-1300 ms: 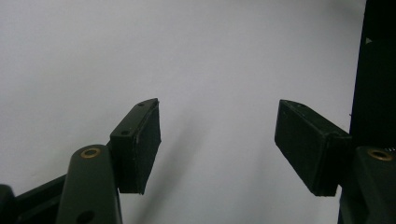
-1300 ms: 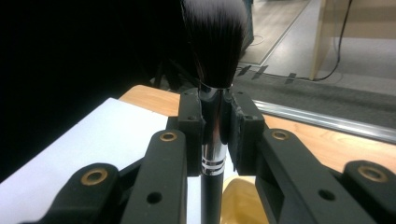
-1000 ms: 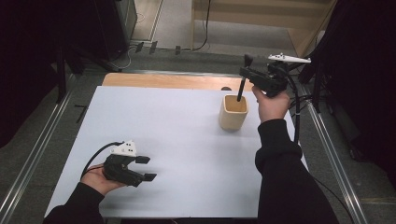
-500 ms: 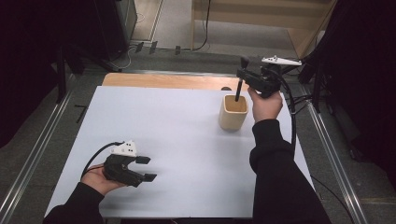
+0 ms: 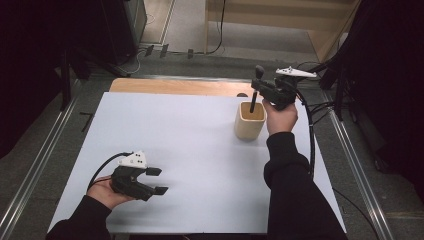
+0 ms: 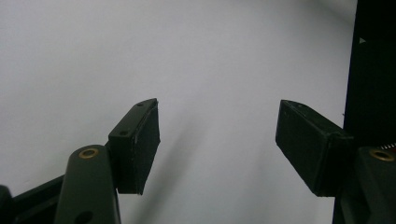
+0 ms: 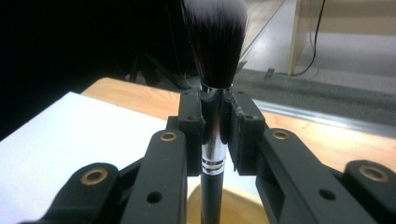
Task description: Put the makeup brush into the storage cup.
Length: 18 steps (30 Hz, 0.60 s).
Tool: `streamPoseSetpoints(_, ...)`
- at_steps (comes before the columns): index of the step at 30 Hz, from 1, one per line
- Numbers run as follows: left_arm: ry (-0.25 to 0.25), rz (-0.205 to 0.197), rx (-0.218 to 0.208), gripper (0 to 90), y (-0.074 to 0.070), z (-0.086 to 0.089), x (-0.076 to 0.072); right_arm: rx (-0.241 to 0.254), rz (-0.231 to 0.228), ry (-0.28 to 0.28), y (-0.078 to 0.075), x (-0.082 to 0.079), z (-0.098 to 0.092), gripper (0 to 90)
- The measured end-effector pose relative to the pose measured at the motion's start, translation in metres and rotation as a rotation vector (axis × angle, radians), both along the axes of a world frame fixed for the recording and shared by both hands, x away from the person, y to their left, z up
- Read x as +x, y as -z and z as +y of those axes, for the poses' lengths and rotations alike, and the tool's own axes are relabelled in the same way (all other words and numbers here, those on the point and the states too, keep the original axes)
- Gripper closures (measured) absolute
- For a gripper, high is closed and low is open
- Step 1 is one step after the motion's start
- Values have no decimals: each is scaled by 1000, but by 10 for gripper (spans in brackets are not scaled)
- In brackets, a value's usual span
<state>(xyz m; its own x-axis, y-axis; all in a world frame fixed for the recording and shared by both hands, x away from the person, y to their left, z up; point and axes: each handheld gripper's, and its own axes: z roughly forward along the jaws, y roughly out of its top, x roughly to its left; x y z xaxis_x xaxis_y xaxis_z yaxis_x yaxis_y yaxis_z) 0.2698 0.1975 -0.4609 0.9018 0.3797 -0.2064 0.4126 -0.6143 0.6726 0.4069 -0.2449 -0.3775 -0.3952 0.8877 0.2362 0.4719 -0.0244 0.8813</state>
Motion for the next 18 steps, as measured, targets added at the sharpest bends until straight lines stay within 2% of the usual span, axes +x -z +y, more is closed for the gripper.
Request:
streamPoseSetpoints(2, -1, 3, -1, 312, 0, 0, 0, -12, -1, 1, 3, -1, 1, 779)
streamPoseSetpoints(9, 3, 4, 4, 310, 1, -1, 0, 15, 19, 20, 15, -1, -5, 779)
streamPoseSetpoints(12, -1, 0, 7, 310, 0, 0, 0, 1, 27, 18, 18, -1, -3, 778)
streamPoseSetpoints(15, -6, 1, -13, 310, -1, 1, 0, 1, 26, 15, 22, -2, -2, 779)
streamPoseSetpoints(18, -9, 4, -13, 310, -1, 1, 0, 9, 34, 17, 29, -2, -2, 778)
